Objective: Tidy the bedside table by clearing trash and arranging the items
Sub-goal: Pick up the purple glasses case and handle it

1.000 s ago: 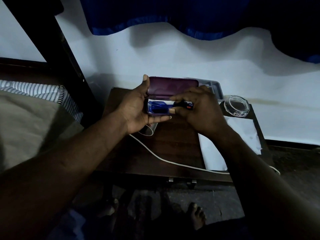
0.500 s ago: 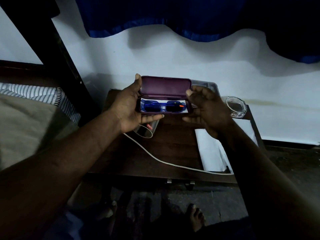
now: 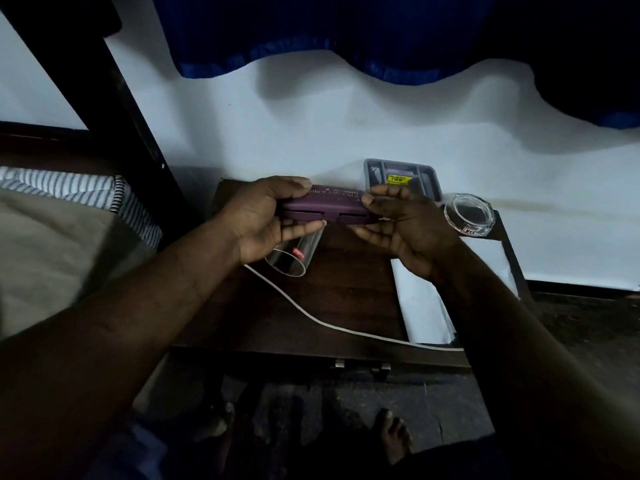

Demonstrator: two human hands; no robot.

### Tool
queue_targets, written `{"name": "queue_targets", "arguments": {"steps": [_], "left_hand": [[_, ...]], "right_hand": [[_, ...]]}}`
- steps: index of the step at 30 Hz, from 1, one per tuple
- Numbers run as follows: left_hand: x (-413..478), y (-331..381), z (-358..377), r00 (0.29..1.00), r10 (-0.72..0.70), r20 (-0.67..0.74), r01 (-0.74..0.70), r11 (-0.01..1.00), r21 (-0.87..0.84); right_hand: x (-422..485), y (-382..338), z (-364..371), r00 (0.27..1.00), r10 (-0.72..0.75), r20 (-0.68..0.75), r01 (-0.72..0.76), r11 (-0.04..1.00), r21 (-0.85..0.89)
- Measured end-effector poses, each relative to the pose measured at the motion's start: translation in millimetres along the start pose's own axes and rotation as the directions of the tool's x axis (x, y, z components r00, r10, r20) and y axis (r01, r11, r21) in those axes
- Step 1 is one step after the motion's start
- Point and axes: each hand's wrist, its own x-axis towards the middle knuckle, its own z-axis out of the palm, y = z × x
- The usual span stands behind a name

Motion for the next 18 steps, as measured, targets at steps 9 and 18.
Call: {"name": "queue_targets", "arguments": {"steps": [9,18], "left_hand": [[-3.8,-2.8,3.5,1.0,-0.025,0.016,0.022,0.986,0.166],[-3.9,-1.2,4.4,0.998,0.002,-0.061,0.008,0.988,0.154]], "right_hand": [[-1.8,-3.4,6.1,0.999,-0.023,-0.027,0.024,0.997,0.068],[0.2,2.5,6.4,0.999,0.003,-0.051,-0.009,0.993,-0.116]]}}
